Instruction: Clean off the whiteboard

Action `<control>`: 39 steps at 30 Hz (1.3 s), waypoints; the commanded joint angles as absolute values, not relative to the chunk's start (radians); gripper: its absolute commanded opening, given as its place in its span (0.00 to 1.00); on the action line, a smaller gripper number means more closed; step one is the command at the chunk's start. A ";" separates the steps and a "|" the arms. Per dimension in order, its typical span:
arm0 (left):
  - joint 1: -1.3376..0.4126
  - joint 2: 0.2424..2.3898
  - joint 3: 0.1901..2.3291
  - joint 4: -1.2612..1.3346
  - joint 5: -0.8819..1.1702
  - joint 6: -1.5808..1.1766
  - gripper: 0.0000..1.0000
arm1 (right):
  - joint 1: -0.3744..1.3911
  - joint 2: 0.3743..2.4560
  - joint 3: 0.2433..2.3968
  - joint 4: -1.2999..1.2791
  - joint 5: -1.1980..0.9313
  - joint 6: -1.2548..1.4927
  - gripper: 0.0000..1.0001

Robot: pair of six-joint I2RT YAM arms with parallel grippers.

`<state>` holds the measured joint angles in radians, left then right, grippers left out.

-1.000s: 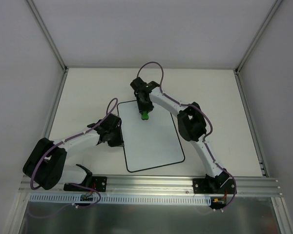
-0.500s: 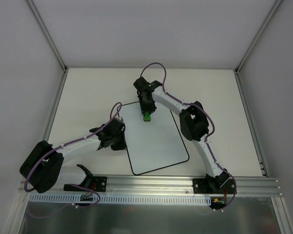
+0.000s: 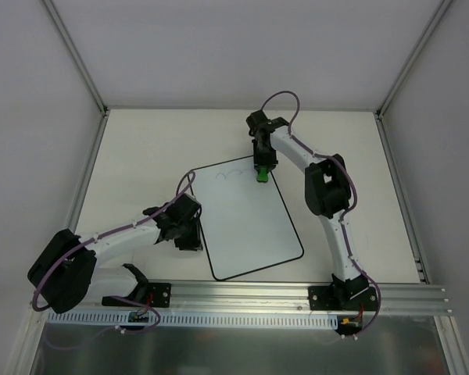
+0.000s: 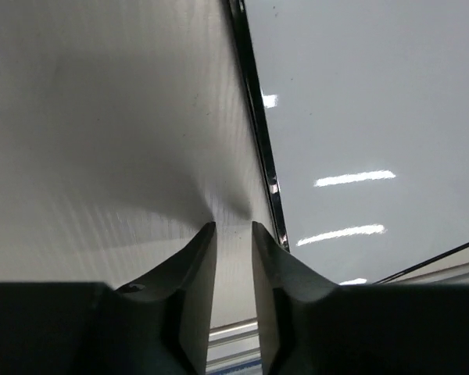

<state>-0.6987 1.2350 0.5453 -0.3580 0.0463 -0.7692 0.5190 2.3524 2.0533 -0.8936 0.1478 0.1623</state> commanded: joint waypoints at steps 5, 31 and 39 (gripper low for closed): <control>-0.528 1.250 0.728 -0.496 -0.024 -0.726 0.37 | 0.549 2.358 2.013 -0.890 0.136 0.153 0.00; -0.314 1.842 1.255 -0.485 -0.117 -0.615 0.25 | 0.572 2.289 1.930 -0.807 0.141 0.130 0.00; -0.311 1.901 1.272 -0.486 -0.110 -0.609 0.16 | 0.571 2.289 1.922 -0.772 0.143 0.133 0.00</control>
